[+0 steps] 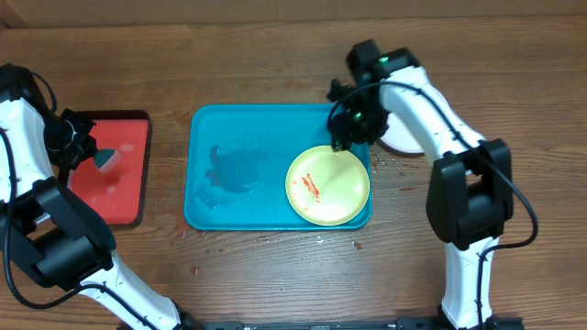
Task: Clean dirty plates on tray and stack at the side
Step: 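Grasp the yellow-green plate rim with the right gripper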
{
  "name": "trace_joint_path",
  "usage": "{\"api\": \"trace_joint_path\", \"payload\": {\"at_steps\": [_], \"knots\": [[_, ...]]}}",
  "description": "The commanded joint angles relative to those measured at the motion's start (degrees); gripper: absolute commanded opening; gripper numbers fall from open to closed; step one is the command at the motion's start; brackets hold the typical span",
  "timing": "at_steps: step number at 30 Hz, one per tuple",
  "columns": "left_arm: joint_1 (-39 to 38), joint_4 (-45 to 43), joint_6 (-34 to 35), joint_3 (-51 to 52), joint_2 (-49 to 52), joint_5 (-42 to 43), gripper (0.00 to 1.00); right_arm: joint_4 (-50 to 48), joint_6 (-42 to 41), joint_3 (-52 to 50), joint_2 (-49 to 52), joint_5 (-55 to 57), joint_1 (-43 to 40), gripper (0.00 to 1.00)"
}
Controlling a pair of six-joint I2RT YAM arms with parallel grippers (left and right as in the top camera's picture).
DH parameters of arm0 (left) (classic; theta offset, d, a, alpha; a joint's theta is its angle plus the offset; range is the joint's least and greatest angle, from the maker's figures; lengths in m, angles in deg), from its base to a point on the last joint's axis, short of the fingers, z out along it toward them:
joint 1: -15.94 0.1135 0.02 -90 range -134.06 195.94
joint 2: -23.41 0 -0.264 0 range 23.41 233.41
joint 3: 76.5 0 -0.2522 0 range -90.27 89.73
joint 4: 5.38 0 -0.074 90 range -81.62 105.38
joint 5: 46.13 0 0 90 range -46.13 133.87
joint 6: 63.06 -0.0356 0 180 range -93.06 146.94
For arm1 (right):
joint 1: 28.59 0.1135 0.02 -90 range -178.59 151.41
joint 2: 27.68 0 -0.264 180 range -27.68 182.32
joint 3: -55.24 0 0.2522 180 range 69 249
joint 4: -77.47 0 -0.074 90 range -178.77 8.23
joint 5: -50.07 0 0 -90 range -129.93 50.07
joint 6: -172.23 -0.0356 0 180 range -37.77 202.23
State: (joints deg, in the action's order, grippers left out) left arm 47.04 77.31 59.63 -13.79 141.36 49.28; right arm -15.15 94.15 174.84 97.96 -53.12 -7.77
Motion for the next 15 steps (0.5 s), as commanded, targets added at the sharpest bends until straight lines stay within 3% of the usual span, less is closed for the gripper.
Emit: {"api": "trace_joint_path", "payload": {"at_steps": [1, 10, 12, 13, 15], "knots": [[-0.42, -0.20, -0.55, 0.31, -2.08, 0.55, 0.04, -2.03, 1.38, -2.64, -0.87, 6.75, 1.31, 0.58], [-0.42, -0.22, -0.55, 0.28, -2.08, 0.59, 0.04, -6.99, 1.60, -10.14, -0.87, 8.66, 1.66, 0.55], [-0.44, -0.26, -0.55, 0.31, -2.08, 0.59, 0.04, -7.10, 1.53, -10.86, -0.87, 8.59, 1.66, 0.49], [-0.44, -0.26, -0.55, 0.31, -2.08, 0.59, 0.04, -6.99, 1.38, -11.04, -0.87, 8.39, 1.68, 0.40], [-0.48, -0.26, -0.55, 0.28, -2.08, 0.59, 0.04, -6.21, 0.90, -11.04, -0.87, 7.08, 1.73, 0.31]]}}
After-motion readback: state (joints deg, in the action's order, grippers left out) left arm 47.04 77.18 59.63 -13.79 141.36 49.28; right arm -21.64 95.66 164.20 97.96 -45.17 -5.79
